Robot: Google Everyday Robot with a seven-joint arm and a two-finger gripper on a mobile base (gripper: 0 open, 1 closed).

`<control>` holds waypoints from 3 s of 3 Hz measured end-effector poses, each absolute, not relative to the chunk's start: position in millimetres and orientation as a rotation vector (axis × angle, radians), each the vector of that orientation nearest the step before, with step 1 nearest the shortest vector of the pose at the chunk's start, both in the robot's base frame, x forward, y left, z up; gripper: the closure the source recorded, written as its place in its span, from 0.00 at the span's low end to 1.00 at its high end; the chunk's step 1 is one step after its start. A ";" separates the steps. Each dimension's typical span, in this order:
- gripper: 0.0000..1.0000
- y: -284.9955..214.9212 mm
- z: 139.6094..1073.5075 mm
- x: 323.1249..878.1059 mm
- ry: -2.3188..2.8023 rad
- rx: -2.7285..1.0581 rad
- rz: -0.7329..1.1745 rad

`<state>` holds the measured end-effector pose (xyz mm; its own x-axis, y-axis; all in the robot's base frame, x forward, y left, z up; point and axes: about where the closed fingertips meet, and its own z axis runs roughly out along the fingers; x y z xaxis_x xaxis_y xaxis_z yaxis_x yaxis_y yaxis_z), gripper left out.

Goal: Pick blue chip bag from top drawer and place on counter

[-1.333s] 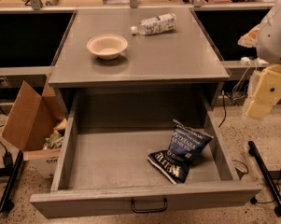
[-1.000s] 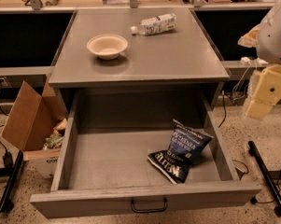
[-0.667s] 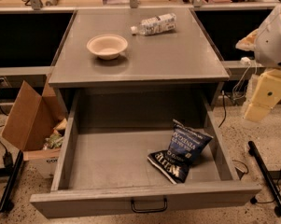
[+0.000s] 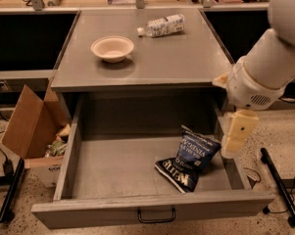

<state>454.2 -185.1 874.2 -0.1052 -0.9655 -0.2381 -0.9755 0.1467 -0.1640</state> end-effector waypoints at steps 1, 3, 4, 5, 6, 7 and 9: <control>0.00 -176.9 820.4 458.2 2.111 -1.954 0.120; 0.00 -178.0 731.3 471.5 2.136 -1.989 0.240; 0.00 -179.7 699.2 488.7 2.161 -1.984 0.269; 0.00 -180.6 685.2 499.1 2.174 -1.980 0.284; 0.18 -181.1 670.0 509.5 2.198 -1.960 0.308; 0.41 -178.8 662.6 514.5 2.190 -1.952 0.336; 0.96 -171.7 730.9 528.5 1.996 -1.877 0.252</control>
Offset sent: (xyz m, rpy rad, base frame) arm 0.0217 0.0017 -0.1778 0.0659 0.1728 0.0765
